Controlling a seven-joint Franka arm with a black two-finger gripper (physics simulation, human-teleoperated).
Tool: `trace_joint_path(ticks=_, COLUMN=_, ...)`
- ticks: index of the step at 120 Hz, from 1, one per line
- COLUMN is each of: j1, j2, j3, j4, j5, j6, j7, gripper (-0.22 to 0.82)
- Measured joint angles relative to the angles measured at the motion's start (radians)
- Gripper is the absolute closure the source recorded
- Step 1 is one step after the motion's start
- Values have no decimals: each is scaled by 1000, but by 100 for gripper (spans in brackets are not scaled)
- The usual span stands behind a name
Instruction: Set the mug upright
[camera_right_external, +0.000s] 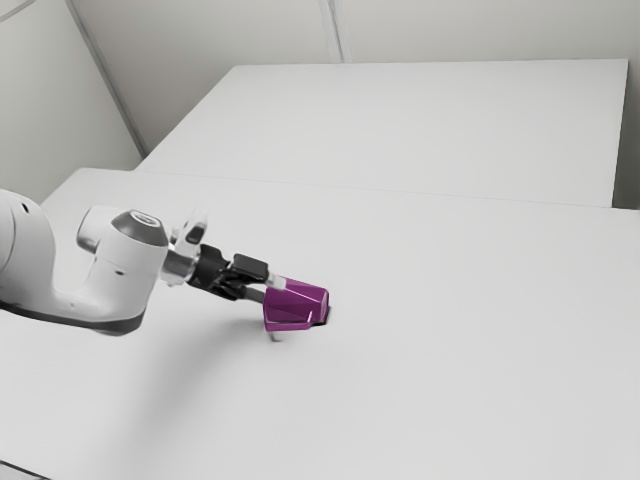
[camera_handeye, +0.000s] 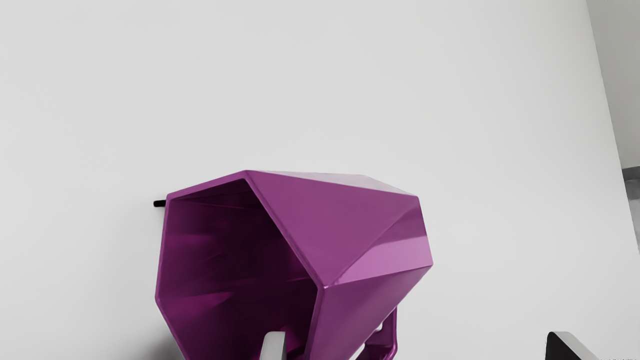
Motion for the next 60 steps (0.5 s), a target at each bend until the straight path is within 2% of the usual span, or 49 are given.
trace_joint_path(ticks=60, j1=30, j2=42, j3=0, j4=0, j5=-181, j6=-64, j7=179, gripper=6)
